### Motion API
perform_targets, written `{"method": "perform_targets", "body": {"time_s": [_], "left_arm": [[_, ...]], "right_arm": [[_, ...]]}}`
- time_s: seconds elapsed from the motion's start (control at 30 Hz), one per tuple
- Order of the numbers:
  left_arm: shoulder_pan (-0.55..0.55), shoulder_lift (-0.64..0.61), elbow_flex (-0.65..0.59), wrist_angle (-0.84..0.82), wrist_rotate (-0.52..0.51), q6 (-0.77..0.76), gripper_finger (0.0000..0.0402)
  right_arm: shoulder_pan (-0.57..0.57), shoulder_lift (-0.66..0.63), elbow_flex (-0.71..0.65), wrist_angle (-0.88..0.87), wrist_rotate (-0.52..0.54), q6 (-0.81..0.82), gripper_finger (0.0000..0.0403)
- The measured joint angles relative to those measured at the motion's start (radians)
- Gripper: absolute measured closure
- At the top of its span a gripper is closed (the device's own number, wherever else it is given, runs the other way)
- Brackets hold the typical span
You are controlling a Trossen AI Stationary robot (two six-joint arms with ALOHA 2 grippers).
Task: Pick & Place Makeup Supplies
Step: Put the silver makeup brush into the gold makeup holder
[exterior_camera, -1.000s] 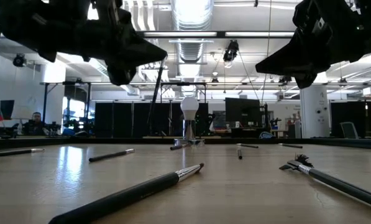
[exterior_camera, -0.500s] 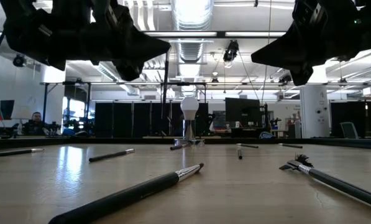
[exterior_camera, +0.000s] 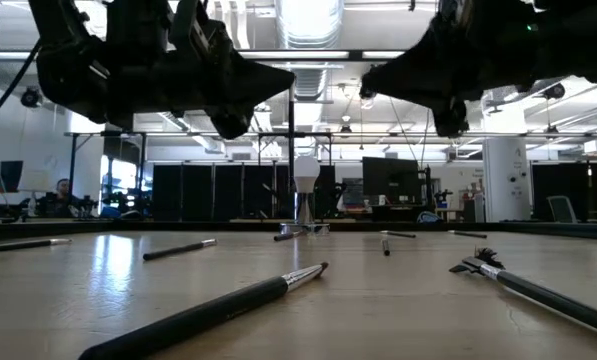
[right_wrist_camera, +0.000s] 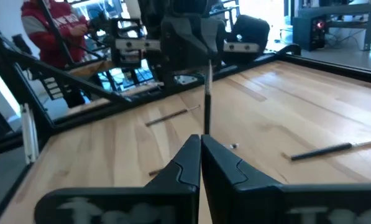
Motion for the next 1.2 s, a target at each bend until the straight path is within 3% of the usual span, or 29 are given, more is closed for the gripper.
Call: {"method": "perform_targets", "body": {"time_s": [0.2, 0.6, 0.83, 1.2], "left_arm": [[0.002, 0.001, 0.007, 0.004, 0.002, 0.001, 0.0401], [0.005, -0.003, 0.006, 0.003, 0.005, 0.005, 0.0402], [0.006, -0.003, 0.015, 0.004, 0.005, 0.005, 0.0402], [0.006, -0.004, 0.017, 0.009, 0.009, 0.001, 0.0401]], "right_arm": [[-0.002, -0.018, 0.008, -0.004, -0.016, -0.013, 0.0374], [-0.018, -0.019, 0.037, -0.006, -0.021, -0.006, 0.0290], [-0.059, -0.017, 0.088, -0.084, -0.106, 0.050, 0.0253], [-0.104, 0.030, 0.145, -0.087, -0.154, 0.048, 0.0239]]}}
